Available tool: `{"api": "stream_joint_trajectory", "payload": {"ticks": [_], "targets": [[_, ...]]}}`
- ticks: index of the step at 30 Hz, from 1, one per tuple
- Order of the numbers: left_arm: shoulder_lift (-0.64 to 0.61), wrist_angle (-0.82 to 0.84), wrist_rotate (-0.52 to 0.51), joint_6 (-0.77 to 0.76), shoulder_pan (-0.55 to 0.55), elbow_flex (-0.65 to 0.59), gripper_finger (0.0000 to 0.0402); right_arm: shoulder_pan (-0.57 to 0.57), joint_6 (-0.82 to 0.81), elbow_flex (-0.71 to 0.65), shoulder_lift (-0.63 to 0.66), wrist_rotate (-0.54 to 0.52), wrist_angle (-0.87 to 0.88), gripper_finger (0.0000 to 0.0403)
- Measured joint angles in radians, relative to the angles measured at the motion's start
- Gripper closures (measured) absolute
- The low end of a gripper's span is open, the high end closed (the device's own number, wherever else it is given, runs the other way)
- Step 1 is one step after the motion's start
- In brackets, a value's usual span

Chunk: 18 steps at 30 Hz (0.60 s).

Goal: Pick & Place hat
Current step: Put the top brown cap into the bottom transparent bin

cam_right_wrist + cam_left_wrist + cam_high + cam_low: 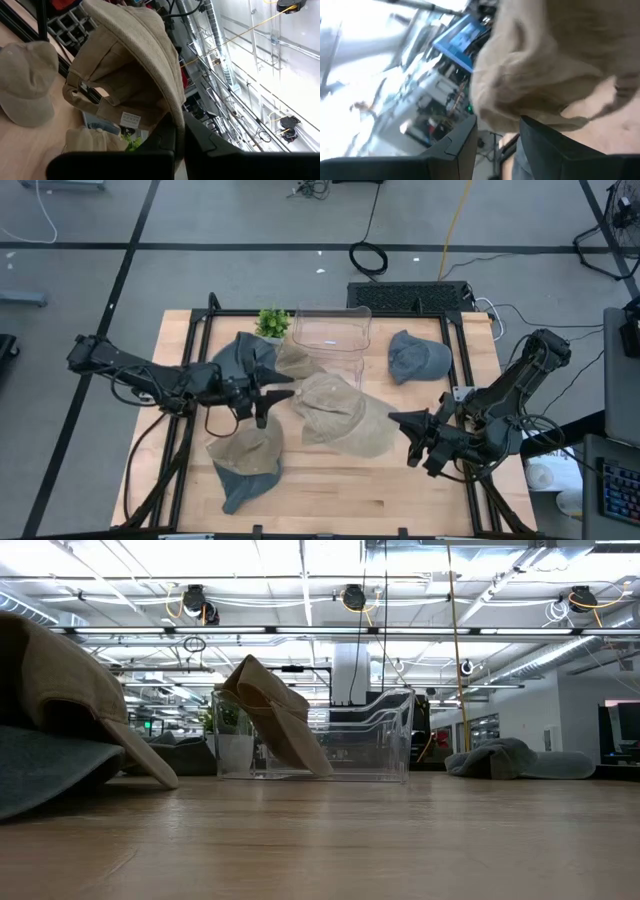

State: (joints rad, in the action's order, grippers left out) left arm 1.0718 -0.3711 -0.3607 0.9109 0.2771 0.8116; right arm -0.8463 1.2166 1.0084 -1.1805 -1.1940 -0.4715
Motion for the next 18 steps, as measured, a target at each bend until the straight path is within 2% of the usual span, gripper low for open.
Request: {"api": "stream_joint_trajectory", "payload": {"ticks": [10,14,18], "targets": [[-0.048,-0.014,-0.019,-0.802,-0.001,0.000,0.0245,0.000,0.013,0.000,0.000,-0.010,0.001,0.0403],[-0.047,-0.031,-0.016,-1.022,-0.001,0.000,0.0245,0.000,0.021,0.000,0.000,-0.002,0.005,0.0403],[-0.047,-0.028,-0.015,-1.247,-0.009,0.000,0.0245,0.000,0.012,-0.001,-0.002,0.075,0.109,0.0403]]}}
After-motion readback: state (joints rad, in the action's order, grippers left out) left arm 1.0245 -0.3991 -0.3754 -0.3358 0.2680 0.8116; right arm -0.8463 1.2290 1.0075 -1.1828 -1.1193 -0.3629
